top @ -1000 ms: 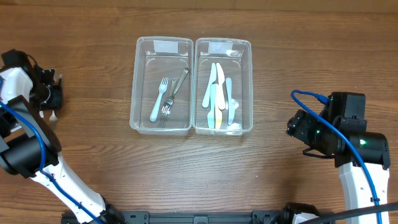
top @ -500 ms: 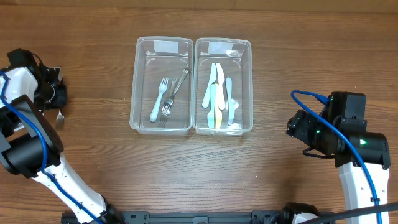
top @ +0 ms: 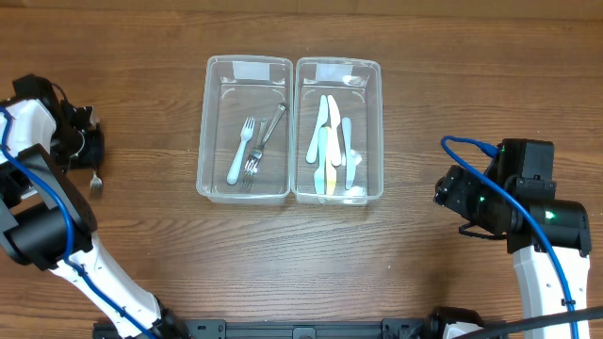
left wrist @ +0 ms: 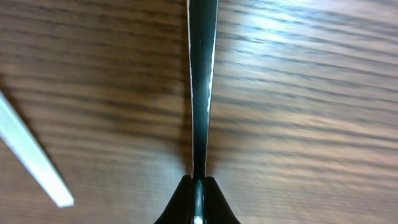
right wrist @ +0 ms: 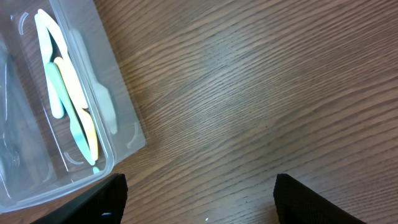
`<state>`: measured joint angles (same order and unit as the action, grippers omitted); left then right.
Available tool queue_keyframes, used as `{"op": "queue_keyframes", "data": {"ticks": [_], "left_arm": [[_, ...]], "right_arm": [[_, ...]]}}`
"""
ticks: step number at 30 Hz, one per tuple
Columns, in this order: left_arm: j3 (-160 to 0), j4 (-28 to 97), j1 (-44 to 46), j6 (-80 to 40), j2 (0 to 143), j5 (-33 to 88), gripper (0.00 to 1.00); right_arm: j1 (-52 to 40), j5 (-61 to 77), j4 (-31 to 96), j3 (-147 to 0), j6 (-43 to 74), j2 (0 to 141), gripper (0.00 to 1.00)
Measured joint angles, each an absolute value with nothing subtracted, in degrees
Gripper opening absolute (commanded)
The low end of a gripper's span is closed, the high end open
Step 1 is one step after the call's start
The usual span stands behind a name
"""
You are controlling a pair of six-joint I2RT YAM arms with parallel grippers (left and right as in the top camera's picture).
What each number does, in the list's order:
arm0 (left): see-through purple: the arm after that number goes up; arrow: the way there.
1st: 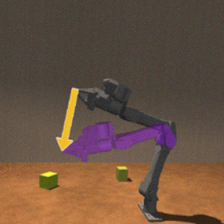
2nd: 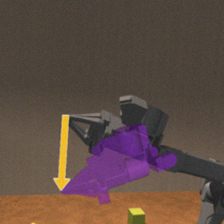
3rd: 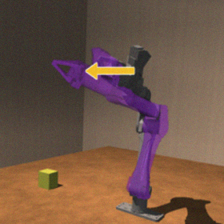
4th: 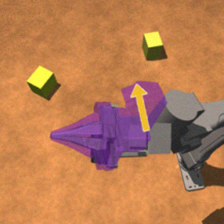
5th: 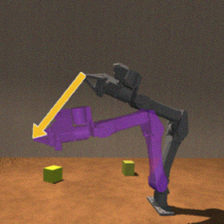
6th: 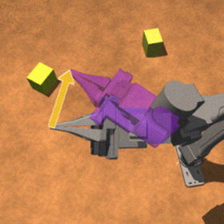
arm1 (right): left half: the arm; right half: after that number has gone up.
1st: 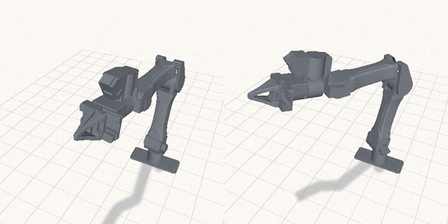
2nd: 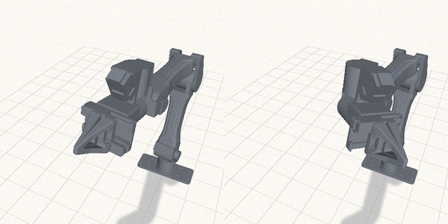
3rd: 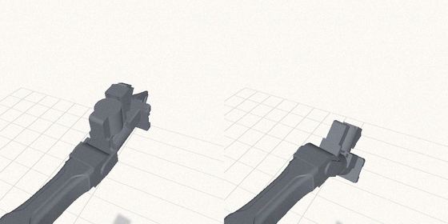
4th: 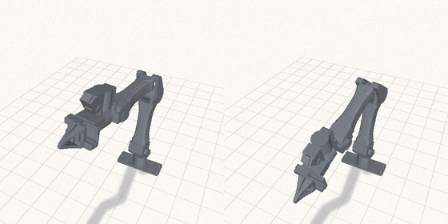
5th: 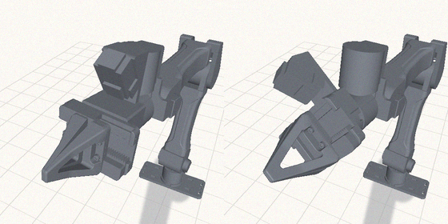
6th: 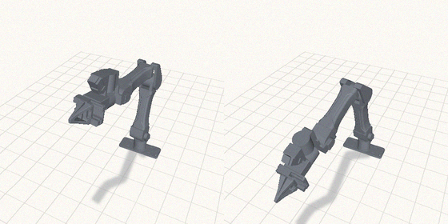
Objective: Pack container
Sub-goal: 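Lower left gripper onto the dark metal fork and grasp it, then place the dark metal fork into the left container and release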
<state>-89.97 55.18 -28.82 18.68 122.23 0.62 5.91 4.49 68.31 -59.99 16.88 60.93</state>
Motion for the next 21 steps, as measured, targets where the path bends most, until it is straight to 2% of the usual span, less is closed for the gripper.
{"op": "queue_keyframes", "data": {"ticks": [5,13,17,21], "left_arm": [[-93.7,58.3,-24.8,15.8,114.1,1.3,0.04],[-98.5,61.7,-9.6,8.9,93.3,1.5,0.04],[-98.7,65.0,0.8,1.6,91.4,1.5,0.04],[-97.2,64.0,6.8,-3.1,93.9,1.5,0.04]], "right_arm": [[5.9,4.5,68.2,-60.0,16.9,60.9,0.78],[5.9,4.5,68.2,-60.0,16.9,60.9,0.78],[5.9,4.7,68.2,-60.0,16.9,60.9,0.78],[5.9,4.7,68.2,-60.0,16.8,60.9,0.78]]}}
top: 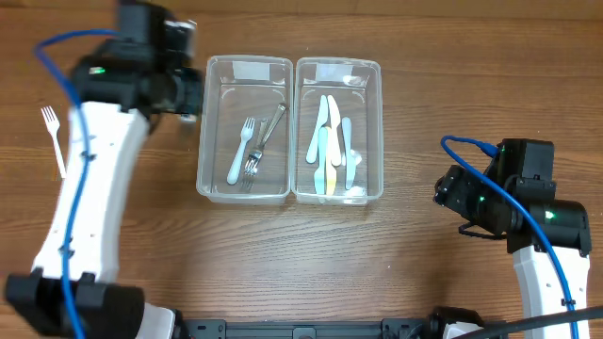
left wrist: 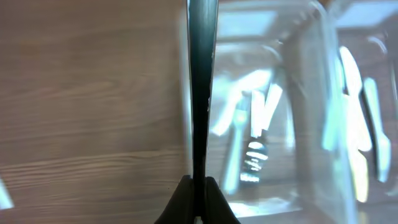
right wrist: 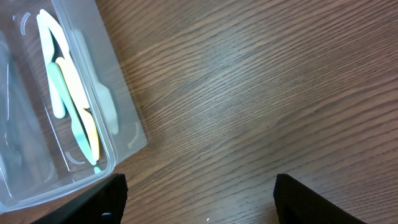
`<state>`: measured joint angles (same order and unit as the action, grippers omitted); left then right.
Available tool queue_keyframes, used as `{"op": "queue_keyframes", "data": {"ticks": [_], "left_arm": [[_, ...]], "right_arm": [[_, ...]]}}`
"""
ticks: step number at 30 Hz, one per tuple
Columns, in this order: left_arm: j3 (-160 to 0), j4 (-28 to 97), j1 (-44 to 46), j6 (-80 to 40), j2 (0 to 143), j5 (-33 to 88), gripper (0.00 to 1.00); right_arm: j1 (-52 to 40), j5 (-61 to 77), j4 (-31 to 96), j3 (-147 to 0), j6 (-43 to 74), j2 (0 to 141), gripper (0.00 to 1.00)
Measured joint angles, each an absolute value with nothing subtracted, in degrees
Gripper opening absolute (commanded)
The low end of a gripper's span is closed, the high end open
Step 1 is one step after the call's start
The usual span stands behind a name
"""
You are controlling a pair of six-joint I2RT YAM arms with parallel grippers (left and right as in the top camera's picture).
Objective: Pack container
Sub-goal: 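Place the dark metal fork into the left container and release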
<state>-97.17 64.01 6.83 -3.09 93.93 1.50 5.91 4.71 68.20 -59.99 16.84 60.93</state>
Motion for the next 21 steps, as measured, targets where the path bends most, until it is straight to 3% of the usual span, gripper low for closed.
{"op": "queue_keyframes", "data": {"ticks": [11,15,16,17,18,21], "left_arm": [[-90.0,54.9,16.6,-6.5,111.7,1.5,0.05],[-89.9,54.2,17.2,-6.5,115.4,1.5,0.1],[-89.8,54.1,17.2,-6.5,115.6,1.5,0.22],[-89.7,54.2,17.2,-6.6,115.7,1.5,0.42],[-89.7,54.2,17.2,-6.4,115.7,1.4,0.52],[-90.3,54.6,17.2,-6.3,115.6,1.5,0.6]], "right_arm": [[5.9,5.1,68.6,-60.0,16.9,60.9,0.78],[5.9,5.1,68.8,-60.0,16.9,60.9,0.78],[5.9,5.1,68.8,-60.0,16.9,60.9,0.78],[5.9,5.1,69.0,-60.0,16.9,60.9,0.78],[5.9,5.1,69.1,-60.0,16.9,60.9,0.78],[5.9,5.1,69.1,-60.0,16.9,60.9,0.78]]}}
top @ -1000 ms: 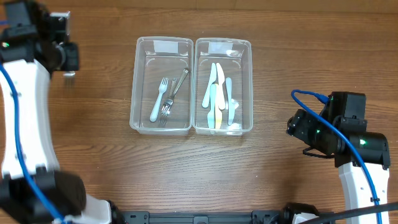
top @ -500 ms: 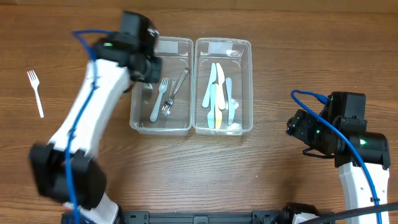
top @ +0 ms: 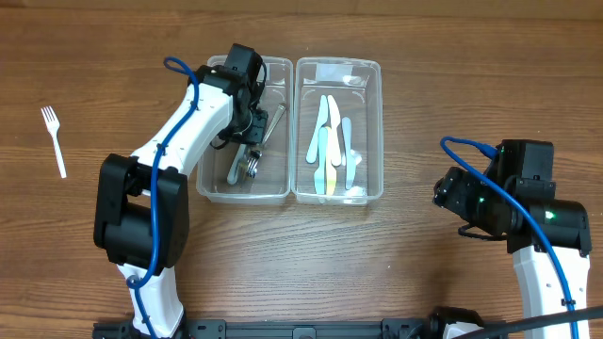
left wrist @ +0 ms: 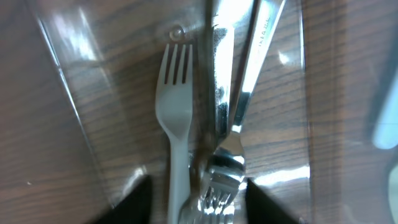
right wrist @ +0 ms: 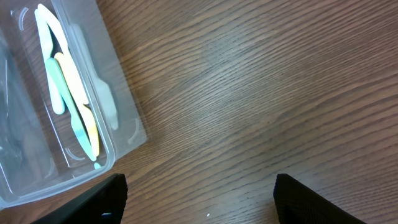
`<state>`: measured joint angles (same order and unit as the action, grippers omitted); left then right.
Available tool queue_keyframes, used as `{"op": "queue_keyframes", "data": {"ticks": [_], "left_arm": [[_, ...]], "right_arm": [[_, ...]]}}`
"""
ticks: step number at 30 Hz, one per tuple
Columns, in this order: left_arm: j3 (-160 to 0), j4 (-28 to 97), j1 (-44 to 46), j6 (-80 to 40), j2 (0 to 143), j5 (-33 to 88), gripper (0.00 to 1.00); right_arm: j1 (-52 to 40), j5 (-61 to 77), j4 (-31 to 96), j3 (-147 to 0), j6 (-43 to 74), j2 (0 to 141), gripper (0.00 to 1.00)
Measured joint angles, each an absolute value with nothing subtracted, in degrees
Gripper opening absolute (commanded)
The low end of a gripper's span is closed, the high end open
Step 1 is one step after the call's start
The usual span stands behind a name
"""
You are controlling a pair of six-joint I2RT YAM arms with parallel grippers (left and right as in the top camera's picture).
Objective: Pack container
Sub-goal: 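Place the dark metal fork into the left container and release, then move left gripper to the last white plastic fork and grasp it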
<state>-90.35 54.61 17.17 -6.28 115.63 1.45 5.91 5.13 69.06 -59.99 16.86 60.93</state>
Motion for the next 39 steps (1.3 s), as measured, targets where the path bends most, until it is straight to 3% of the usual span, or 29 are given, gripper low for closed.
{"op": "queue_keyframes", "data": {"ticks": [8,11,15,20,29,39], "left_arm": [[-103.6,65.8,17.1,-2.8,113.2,-2.5,0.78],[-110.1,70.8,15.3,-2.3,107.4,-6.6,0.81],[-113.1,71.9,6.8,-2.2,100.5,-8.8,0.81],[-113.7,72.6,-10.0,-3.0,97.9,-10.0,0.83],[-112.8,68.1,-31.9,-3.4,106.1,-5.6,0.83],[-112.7,62.6,-36.5,3.2,124.4,-0.3,0.83]], "right_arm": [[5.9,5.1,69.0,-60.0,16.9,60.9,0.78],[5.9,5.1,69.0,-60.0,16.9,60.9,0.78],[5.9,5.1,69.0,-60.0,16.9,60.9,0.78],[5.9,5.1,69.0,-60.0,16.9,60.9,0.78],[5.9,5.1,68.9,-60.0,16.8,60.9,0.78],[5.9,5.1,69.0,-60.0,16.9,60.9,0.78]]}}
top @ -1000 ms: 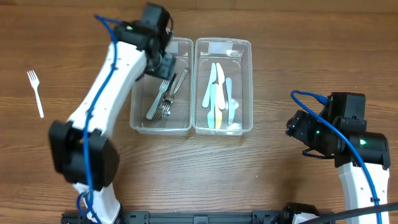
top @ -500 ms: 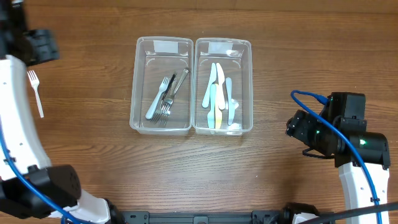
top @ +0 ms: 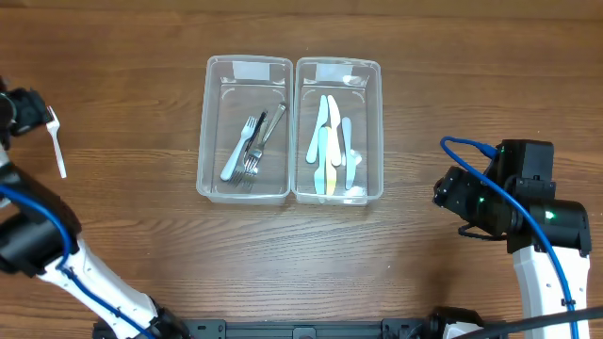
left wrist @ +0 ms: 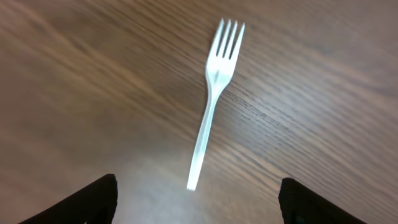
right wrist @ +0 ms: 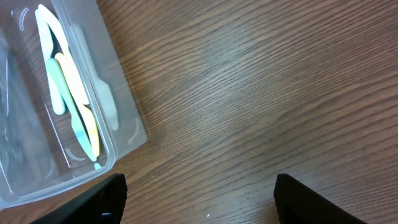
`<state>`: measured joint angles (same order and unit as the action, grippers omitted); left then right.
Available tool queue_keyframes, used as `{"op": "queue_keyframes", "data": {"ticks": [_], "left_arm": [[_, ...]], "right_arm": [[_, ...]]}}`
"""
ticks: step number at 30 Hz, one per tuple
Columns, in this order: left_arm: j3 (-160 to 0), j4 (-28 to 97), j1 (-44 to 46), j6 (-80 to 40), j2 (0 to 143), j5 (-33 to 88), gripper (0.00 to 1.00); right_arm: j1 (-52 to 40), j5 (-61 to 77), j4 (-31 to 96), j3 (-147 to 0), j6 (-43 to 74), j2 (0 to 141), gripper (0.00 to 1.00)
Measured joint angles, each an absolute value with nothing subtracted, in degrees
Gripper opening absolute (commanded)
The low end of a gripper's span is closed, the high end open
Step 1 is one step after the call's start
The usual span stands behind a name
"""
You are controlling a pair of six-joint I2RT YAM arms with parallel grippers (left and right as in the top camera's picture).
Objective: Pack container
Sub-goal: 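Move left gripper to the last white plastic fork and grasp it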
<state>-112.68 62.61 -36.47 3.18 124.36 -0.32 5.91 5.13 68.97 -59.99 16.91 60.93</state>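
A white plastic fork (left wrist: 212, 99) lies loose on the wood at the far left (top: 56, 143). My left gripper (left wrist: 199, 202) hovers over it, open and empty, its fingertips (left wrist: 93, 200) wide on either side of the handle end; in the overhead view the left gripper (top: 31, 110) is at the table's left edge. The left clear container (top: 209, 113) holds several forks (top: 247, 146). The right clear container (top: 374, 113) holds plastic knives (top: 330, 141). My right gripper (right wrist: 199, 202) is open over bare wood, right of that container (right wrist: 127, 134).
The two containers stand side by side at the middle back of the wooden table (top: 301, 264). The right arm (top: 513, 202) with its blue cable sits at the right front. The left arm runs along the left edge.
My left gripper was open inside the left container over the forks. Now it is at the table's far left, open above the white plastic fork. The right arm has not moved.
At the far left my left gripper was shut on a metal fork beside the white one. Then it held that fork by the left container's corner. Then it was open inside the container with the metal fork lying there. Now it is back over the white fork.
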Motion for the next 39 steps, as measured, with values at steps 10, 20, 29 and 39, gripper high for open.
{"op": "queue_keyframes", "data": {"ticks": [10,20,29,39], "left_arm": [[-112.3,58.3,-36.5,7.5,136.3,1.1,0.83],[-112.2,53.3,-36.5,7.9,137.1,1.1,0.81],[-112.6,53.3,-36.3,8.1,137.7,1.4,0.57],[-112.9,53.6,-35.2,9.1,137.8,1.7,0.17]], "right_arm": [[5.9,5.1,69.0,-60.0,16.9,60.9,0.78],[5.9,5.1,69.0,-60.0,16.9,60.9,0.78],[5.9,5.1,69.0,-60.0,16.9,60.9,0.78],[5.9,5.1,69.0,-60.0,17.2,60.9,0.78]]}}
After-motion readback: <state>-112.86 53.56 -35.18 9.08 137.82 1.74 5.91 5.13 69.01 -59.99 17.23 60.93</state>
